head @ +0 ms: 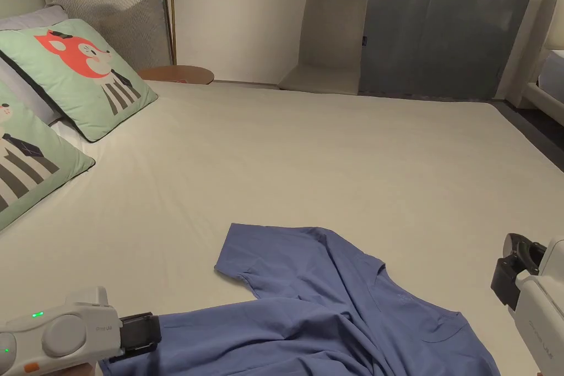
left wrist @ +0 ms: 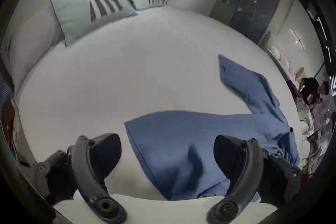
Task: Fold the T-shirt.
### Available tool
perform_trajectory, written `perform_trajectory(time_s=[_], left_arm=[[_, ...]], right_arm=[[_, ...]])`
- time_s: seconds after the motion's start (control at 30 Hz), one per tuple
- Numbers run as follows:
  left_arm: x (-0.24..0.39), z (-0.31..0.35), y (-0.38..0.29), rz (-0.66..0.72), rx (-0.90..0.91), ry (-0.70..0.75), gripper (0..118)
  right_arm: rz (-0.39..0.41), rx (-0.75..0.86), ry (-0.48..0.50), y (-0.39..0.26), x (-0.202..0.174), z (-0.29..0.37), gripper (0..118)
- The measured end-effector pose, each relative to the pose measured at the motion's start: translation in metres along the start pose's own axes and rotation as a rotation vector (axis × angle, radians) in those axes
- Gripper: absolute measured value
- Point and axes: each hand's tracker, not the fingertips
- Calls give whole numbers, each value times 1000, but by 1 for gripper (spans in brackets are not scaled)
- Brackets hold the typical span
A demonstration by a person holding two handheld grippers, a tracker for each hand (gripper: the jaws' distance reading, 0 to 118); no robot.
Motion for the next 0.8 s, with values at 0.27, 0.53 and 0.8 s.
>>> perform_trajectory(time_s=[0.27, 0.53, 0.8], left_arm=[[13, -8, -5, -117, 29, 93, 17], [26, 24, -4, -136, 104, -4, 2], [30, 40, -7, -154, 142, -42, 2]], right_arm=[[5, -111, 1, -24, -7, -24, 1], [5, -502, 31, -76, 5, -74, 118], [-18, -770, 34, -134, 18, -89, 67]])
